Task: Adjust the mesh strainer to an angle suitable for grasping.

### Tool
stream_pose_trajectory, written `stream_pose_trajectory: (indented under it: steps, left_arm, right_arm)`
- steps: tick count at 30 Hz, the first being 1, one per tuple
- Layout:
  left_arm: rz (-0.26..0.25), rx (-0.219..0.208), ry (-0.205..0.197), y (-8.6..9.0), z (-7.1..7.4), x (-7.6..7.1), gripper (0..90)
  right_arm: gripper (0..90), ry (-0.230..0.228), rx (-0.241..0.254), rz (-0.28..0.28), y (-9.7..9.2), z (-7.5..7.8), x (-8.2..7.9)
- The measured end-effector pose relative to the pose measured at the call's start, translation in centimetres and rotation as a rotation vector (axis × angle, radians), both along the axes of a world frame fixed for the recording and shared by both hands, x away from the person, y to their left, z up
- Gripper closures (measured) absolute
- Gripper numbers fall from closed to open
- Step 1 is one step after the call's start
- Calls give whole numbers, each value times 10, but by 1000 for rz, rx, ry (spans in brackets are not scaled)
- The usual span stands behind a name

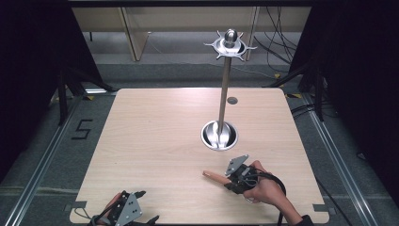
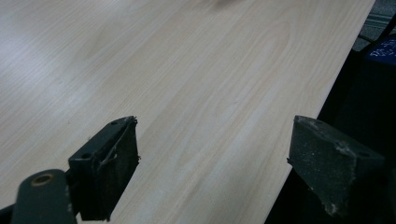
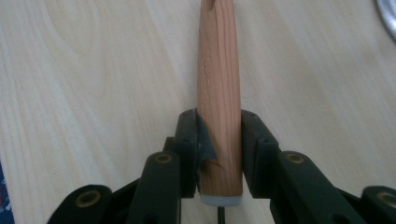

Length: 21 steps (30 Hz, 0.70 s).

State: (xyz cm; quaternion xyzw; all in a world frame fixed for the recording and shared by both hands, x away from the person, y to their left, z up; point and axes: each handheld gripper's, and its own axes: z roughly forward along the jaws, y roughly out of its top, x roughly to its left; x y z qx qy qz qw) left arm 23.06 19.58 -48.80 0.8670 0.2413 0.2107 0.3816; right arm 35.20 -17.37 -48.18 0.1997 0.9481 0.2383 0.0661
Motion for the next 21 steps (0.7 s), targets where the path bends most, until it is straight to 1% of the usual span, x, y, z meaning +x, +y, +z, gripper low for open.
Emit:
stream_pose_trajectory:
  steps: [1,2,3,4,5,6,7,8,9,10,11,12,13,14,15,16,17,18,19,20,21]
  left_arm:
    - [-2,0,3,0,0,0,152]
    - [-2,0,3,0,0,0,152]
    - [-2,0,3,0,0,0,152]
    - [1,7,-2,0,0,1,153]
    - [1,7,-2,0,0,1,152]
    - [1,1,1,-1,0,1,153]
    - [1,0,1,-1,0,1,152]
    - [0,-1,1,-1,0,1,152]
    - [-4,13,11,0,2,1,153]
    - [-4,13,11,0,2,1,153]
    - [-6,13,11,0,2,2,152]
    - [-6,13,12,0,2,2,152]
    - [-7,2,16,0,1,2,152]
    - [-8,11,20,0,2,2,153]
    - [-4,19,16,0,2,1,153]
    - [-4,19,16,0,2,1,152]
    - [6,-9,14,-1,1,1,152]
    - [-6,-1,12,0,1,1,153]
    - [-2,-7,2,-1,1,0,153]
    - [-2,-8,1,-1,1,0,152]
    - [-2,-9,2,-1,1,0,152]
  right_arm:
    - [715,-6,8,1,-2,1,0]
    - [715,-7,19,-13,-4,2,0]
    - [715,-7,19,-13,-4,2,0]
    - [715,-7,43,-28,-7,3,0]
    - [715,-7,43,-28,-7,3,0]
    - [715,-8,67,-34,-9,4,-1]
    - [715,-6,66,-62,-9,5,-2]
    - [715,-11,80,-43,-10,5,0]
    - [715,-12,85,-41,-11,5,0]
    - [715,-12,85,-41,-11,5,0]
    - [715,0,99,-75,-12,6,-1]
    - [715,3,104,-85,-13,6,-1]
    - [715,-2,125,-63,-14,6,1]
    - [715,8,132,-70,-15,8,1]
    - [715,2,151,-76,-16,7,1]
    - [715,7,154,-71,-17,9,2]
    - [715,7,154,-71,-17,9,2]
    - [716,12,165,-70,-18,10,2]
    - [715,5,183,-94,-18,10,2]
    - [715,13,180,-85,-20,12,3]
    - [716,9,218,-100,-20,13,2]
